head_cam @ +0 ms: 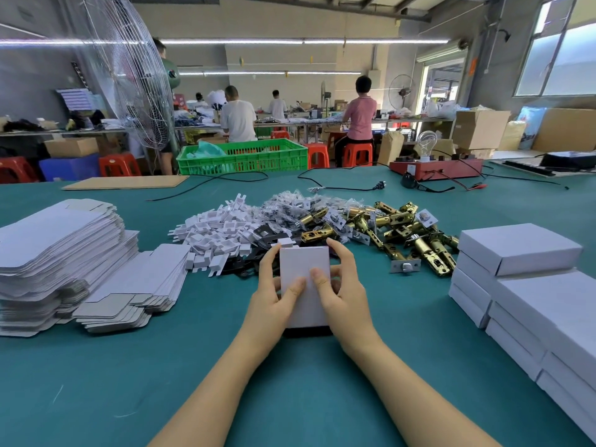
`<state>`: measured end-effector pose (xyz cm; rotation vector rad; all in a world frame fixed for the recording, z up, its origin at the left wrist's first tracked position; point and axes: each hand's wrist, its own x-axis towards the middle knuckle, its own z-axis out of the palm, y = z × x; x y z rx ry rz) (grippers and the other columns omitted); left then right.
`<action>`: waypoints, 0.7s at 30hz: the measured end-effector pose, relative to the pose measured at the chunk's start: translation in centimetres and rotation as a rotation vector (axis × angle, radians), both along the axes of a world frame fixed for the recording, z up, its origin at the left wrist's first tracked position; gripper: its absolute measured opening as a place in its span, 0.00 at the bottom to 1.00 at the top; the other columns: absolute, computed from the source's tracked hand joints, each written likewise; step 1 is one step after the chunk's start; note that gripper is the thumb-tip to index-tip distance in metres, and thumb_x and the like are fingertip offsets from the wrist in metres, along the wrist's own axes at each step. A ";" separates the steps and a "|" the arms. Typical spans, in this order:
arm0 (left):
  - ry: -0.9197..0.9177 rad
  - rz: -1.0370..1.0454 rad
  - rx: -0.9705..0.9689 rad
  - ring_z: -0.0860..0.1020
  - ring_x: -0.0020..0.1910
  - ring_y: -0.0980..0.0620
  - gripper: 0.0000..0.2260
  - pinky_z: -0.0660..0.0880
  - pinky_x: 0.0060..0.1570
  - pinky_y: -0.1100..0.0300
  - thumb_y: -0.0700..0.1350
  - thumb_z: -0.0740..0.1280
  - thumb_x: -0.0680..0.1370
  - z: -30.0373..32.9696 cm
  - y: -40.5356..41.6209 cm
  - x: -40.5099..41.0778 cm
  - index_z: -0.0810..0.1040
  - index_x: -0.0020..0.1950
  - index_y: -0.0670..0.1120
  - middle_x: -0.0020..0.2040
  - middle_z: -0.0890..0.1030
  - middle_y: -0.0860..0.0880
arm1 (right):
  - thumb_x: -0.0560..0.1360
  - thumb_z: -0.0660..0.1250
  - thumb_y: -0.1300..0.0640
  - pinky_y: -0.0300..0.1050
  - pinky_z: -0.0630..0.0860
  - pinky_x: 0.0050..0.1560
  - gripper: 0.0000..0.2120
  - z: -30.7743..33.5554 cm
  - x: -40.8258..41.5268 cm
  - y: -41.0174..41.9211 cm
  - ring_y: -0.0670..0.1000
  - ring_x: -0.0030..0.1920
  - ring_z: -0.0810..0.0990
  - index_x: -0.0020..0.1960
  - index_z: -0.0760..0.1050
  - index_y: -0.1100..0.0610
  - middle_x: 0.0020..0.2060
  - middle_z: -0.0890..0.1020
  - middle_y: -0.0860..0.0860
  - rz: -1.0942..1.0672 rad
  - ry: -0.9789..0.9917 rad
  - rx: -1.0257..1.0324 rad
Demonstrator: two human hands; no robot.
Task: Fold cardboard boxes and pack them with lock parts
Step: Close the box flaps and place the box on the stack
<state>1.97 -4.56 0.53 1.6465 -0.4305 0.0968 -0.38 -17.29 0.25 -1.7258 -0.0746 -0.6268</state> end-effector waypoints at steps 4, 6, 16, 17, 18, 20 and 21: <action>0.162 -0.001 -0.121 0.84 0.40 0.50 0.20 0.80 0.37 0.58 0.41 0.67 0.79 0.1 0.0 0.5 0.69 0.67 0.59 0.48 0.85 0.47 | 0.76 0.68 0.49 0.40 0.79 0.40 0.20 0.1 0.3 -0.9 0.49 0.43 0.81 0.65 0.67 0.42 0.46 0.79 0.52 0.002 0.211 0.097; 0.173 0.020 -0.108 0.83 0.37 0.56 0.17 0.77 0.34 0.64 0.41 0.67 0.79 0.2 0.1 1.0 0.72 0.64 0.57 0.47 0.84 0.52 | 0.72 0.71 0.43 0.42 0.78 0.50 0.30 0.0 0.3 -1.2 0.46 0.53 0.78 0.70 0.64 0.45 0.57 0.75 0.48 0.016 0.252 -0.038; 0.262 -0.050 -0.120 0.80 0.54 0.49 0.17 0.74 0.52 0.56 0.49 0.67 0.68 1.1 0.5 0.7 0.83 0.56 0.50 0.55 0.84 0.50 | 0.61 0.75 0.35 0.50 0.65 0.66 0.44 3.9 -0.4 -2.5 0.52 0.66 0.61 0.69 0.54 0.33 0.62 0.65 0.50 0.288 0.309 -0.921; 0.275 -0.079 -0.140 0.80 0.54 0.45 0.19 0.74 0.50 0.53 0.50 0.66 0.69 1.1 0.5 0.6 0.83 0.57 0.48 0.55 0.84 0.46 | 0.62 0.75 0.36 0.50 0.67 0.62 0.42 4.5 -0.5 -2.4 0.52 0.63 0.63 0.68 0.56 0.33 0.59 0.67 0.50 0.292 0.331 -0.904; 0.296 -0.105 -0.163 0.81 0.51 0.43 0.19 0.75 0.47 0.52 0.51 0.65 0.70 1.1 0.5 0.6 0.83 0.56 0.47 0.54 0.84 0.42 | 0.62 0.75 0.36 0.50 0.69 0.60 0.40 5.3 -0.7 -2.5 0.52 0.61 0.64 0.68 0.58 0.34 0.56 0.67 0.49 0.299 0.365 -0.879; 0.355 -0.149 -0.213 0.82 0.40 0.44 0.17 0.78 0.35 0.54 0.53 0.66 0.72 1.2 0.2 0.6 0.84 0.55 0.46 0.46 0.84 0.40 | 0.63 0.76 0.38 0.51 0.71 0.59 0.40 7.1 -1.2 -3.1 0.53 0.60 0.66 0.69 0.61 0.38 0.56 0.67 0.50 0.281 0.424 -0.856; 0.379 -0.159 -0.236 0.82 0.34 0.45 0.15 0.78 0.30 0.56 0.53 0.66 0.75 1.3 0.0 0.6 0.82 0.55 0.44 0.41 0.84 0.40 | 0.62 0.76 0.38 0.52 0.71 0.59 0.40 8.2 -1.5 -3.6 0.54 0.59 0.67 0.69 0.62 0.40 0.56 0.68 0.50 0.244 0.430 -0.864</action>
